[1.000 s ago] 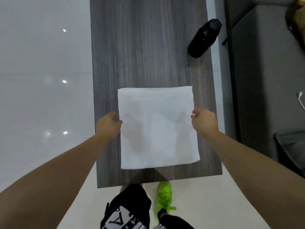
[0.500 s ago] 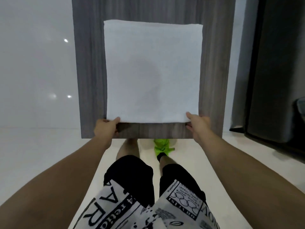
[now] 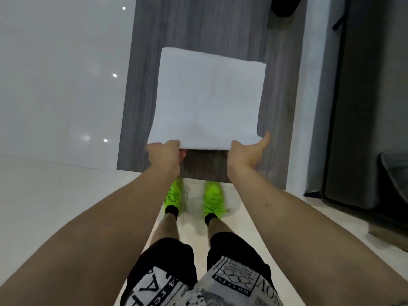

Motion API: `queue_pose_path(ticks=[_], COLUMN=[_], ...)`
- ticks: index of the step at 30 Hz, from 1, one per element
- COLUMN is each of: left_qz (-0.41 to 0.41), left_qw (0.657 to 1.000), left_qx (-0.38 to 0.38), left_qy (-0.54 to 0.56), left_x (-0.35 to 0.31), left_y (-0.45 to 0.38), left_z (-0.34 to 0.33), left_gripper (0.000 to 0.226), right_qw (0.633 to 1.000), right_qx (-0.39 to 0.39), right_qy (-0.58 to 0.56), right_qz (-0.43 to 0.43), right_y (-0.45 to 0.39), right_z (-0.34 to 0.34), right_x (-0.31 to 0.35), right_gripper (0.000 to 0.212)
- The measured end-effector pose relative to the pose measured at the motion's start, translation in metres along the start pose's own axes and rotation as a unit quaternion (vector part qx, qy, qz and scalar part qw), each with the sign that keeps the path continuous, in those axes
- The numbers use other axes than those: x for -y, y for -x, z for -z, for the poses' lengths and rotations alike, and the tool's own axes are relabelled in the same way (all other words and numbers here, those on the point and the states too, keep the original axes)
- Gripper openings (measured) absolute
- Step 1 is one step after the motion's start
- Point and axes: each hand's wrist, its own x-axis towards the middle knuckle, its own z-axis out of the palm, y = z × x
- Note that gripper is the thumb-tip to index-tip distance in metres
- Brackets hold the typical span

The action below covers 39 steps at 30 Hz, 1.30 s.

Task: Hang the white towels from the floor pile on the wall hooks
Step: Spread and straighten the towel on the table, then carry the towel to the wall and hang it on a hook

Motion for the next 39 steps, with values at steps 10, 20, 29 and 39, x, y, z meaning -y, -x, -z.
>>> queue_pose_path(ticks=[10,20,29,39], left_qz=[-0.386,-0.550,-0.572,-0.456], left_qw=[0.896,0.808,0.748,0.743], left_qx=[0.007,-0.114,-0.284,-0.470], left_qy=[-0.219,-0.179,-0.180,-0.139], left_x=[-0.199,-0.339,-0.376,-0.317], left_y=[0.132,0.184,0.192,0.181], left_z=[0.070,0.305,0.596,0.888], left_gripper=[0.033,0.015,0.014,0.017], right_qw=[0.886,0.595,0.431,0.305], right_qx=[0.227,0.179,0.300,0.525], right_qy=[0.185,0.274,0.238,0.242], right_qz=[0.359,0.734,0.817,0.757], right_y=[0.155,0.382,0.655,0.912], right_z=[-0.017,-0.071,-0.133,-0.214], right_x=[0.204,0.277,0.212,0.070], right_gripper=[0.044,0.016,0.015,0.024])
